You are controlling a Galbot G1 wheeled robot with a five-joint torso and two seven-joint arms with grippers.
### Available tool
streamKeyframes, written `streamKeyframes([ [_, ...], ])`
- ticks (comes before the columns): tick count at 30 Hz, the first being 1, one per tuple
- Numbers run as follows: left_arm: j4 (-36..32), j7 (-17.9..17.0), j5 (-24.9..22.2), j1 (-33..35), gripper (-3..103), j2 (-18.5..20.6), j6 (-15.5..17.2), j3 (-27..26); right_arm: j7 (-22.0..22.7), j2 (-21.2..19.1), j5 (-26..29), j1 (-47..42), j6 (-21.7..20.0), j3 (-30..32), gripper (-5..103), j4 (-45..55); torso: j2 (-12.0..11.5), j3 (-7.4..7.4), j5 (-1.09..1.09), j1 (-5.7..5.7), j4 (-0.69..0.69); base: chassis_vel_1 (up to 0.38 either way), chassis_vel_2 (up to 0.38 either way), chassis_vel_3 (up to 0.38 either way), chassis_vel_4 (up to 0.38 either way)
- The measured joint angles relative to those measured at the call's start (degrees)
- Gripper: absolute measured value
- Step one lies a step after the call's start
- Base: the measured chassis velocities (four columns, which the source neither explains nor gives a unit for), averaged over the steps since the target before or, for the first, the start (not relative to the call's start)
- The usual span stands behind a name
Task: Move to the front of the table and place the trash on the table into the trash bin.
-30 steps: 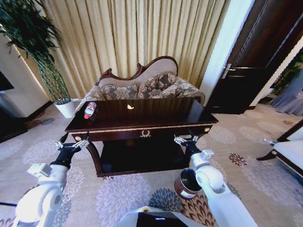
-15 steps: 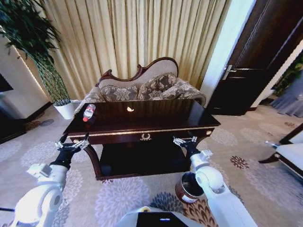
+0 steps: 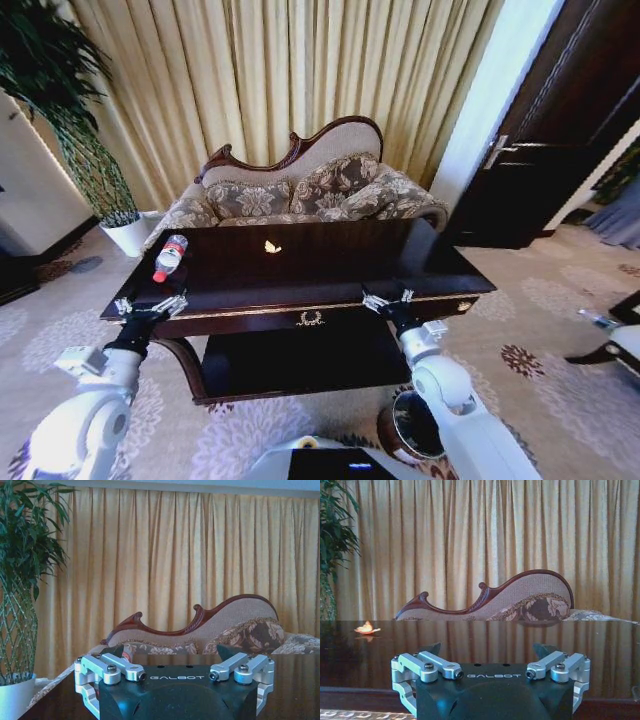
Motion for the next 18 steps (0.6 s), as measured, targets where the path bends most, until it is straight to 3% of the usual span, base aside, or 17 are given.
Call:
streamKeyframes([
  [9,0.12,0.16,-0.74,0.1,100,0.44,-0.1,-0.27,1.54,-2.03,5.52,3.94,-4.69,-2.4,100,0.63,-0.03,0.03,0.0,0.06,0.0,0.0,0.0,0.0,0.0],
  [18,-0.33,0.13,-0.32,-0.05,100,-0.15,0.05,0.05,3.52,-4.73,12.73,15.91,-10.87,-9.74,100,-1.14,-0.03,0.03,0.0,0.05,0.0,0.0,0.0,0.0,0.0],
])
